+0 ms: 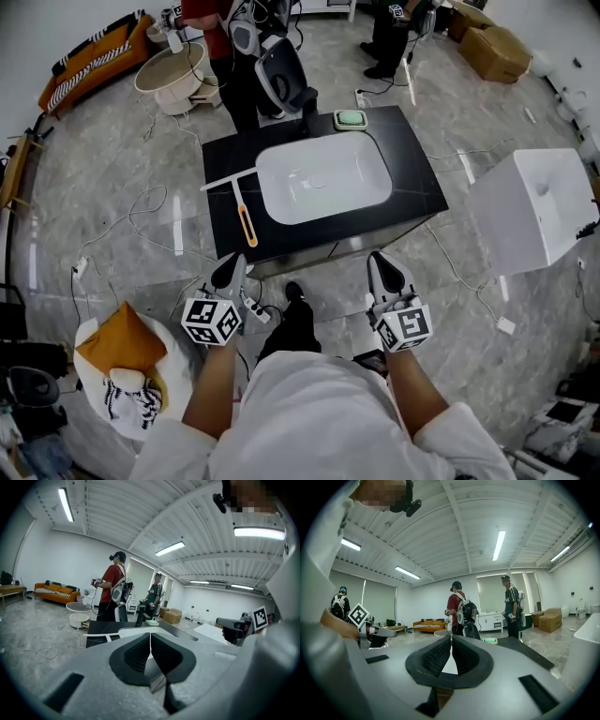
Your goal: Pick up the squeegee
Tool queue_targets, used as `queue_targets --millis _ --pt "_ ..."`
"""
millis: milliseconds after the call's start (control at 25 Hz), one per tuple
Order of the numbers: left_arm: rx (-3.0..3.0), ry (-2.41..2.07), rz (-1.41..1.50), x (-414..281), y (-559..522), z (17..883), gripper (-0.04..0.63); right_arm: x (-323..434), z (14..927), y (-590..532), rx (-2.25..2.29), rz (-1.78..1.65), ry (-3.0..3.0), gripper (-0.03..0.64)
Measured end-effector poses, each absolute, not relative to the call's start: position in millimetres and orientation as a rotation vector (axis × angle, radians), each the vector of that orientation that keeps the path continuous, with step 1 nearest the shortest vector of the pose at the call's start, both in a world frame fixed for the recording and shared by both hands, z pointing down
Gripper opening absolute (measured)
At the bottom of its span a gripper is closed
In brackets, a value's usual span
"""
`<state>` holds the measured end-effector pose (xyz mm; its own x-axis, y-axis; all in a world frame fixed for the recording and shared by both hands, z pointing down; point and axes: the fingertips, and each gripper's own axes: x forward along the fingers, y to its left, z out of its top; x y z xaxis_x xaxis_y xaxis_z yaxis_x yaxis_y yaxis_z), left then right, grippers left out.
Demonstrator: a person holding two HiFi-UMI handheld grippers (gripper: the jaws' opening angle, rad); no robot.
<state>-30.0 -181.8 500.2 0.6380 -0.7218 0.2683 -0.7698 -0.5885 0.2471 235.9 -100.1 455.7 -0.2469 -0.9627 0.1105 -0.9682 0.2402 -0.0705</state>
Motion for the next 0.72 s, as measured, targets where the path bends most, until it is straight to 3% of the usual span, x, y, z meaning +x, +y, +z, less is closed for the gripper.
queue_targets --millis 440,720 --pt "2.414 -1.208 0.255 -40 -288 518 0.02 231 458 -230 1.788 0.224 -2.482 0.017" --pt "2.325 -1.127 0.36 -43 -330 541 0.117 223 464 -289 1.725 0.24 -2.49 0.017"
